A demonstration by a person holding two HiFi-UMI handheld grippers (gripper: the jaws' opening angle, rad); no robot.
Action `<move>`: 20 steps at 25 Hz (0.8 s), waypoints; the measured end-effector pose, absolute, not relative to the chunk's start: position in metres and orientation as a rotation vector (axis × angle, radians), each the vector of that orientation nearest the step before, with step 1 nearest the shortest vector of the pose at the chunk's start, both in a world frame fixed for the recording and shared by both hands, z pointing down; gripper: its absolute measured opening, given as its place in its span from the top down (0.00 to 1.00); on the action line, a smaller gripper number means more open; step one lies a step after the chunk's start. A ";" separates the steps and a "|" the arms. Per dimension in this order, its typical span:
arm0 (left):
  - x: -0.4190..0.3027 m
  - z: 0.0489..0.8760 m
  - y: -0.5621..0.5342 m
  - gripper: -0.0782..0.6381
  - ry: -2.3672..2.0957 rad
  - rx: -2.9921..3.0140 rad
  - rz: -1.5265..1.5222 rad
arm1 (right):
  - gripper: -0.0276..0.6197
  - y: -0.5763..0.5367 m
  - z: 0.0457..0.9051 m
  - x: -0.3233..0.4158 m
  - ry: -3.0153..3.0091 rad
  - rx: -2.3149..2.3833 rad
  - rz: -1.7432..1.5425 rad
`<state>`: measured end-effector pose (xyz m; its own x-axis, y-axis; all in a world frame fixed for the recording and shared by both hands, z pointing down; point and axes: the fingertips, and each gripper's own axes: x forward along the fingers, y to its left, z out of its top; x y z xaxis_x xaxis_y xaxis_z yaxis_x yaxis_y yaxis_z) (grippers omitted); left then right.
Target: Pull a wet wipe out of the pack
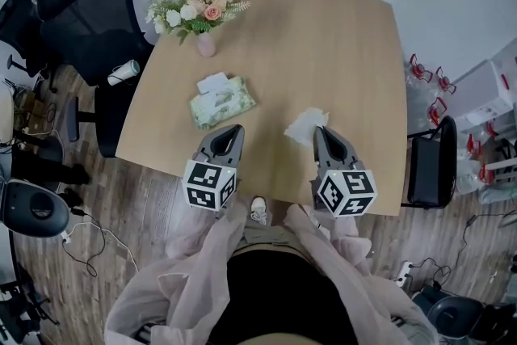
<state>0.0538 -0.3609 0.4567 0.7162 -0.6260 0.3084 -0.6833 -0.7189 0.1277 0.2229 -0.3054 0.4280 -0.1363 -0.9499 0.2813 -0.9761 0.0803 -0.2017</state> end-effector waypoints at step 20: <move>0.087 0.443 -0.378 0.87 -0.962 2.677 0.243 | 0.95 -0.305 0.435 0.252 -2.118 2.141 0.510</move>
<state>0.0873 -0.3779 0.4432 0.7635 -0.5950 0.2512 -0.6429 -0.7369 0.2088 0.2520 -0.3046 0.4347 -0.0153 -0.9556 0.2942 -0.9848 -0.0366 -0.1699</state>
